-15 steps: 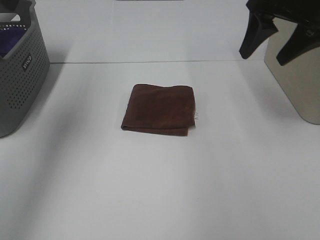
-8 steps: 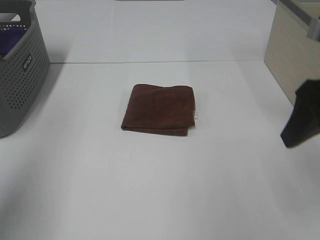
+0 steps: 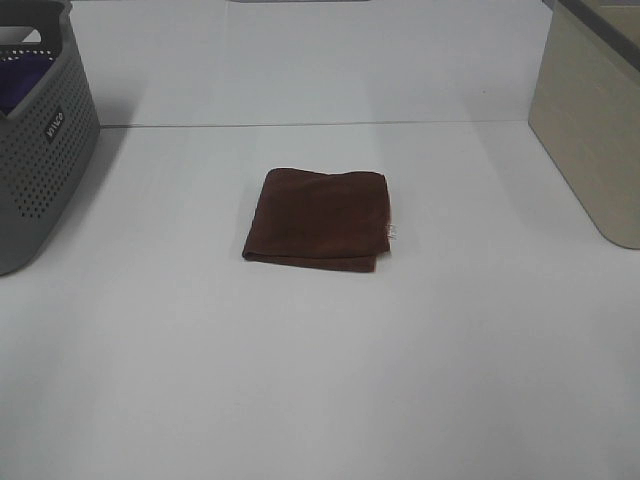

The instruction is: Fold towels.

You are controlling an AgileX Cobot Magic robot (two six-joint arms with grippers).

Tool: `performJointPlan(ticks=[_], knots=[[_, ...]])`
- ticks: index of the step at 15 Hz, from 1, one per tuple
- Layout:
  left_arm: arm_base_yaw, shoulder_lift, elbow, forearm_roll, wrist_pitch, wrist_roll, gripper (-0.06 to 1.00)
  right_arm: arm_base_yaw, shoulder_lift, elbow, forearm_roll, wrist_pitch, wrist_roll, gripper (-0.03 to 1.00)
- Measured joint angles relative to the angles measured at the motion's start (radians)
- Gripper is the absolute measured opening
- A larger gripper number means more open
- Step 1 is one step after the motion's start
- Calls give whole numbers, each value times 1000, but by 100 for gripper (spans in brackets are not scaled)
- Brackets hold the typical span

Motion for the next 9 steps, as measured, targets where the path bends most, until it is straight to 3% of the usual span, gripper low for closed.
performJointPlan(ticks=[5,9], knots=[[0,-58,34,-78,-50,129,85,0,-307,17,10,23,-57,76],[0,-58,34,-86,-50,136,85,0,-357,17,11,29,-64,76]])
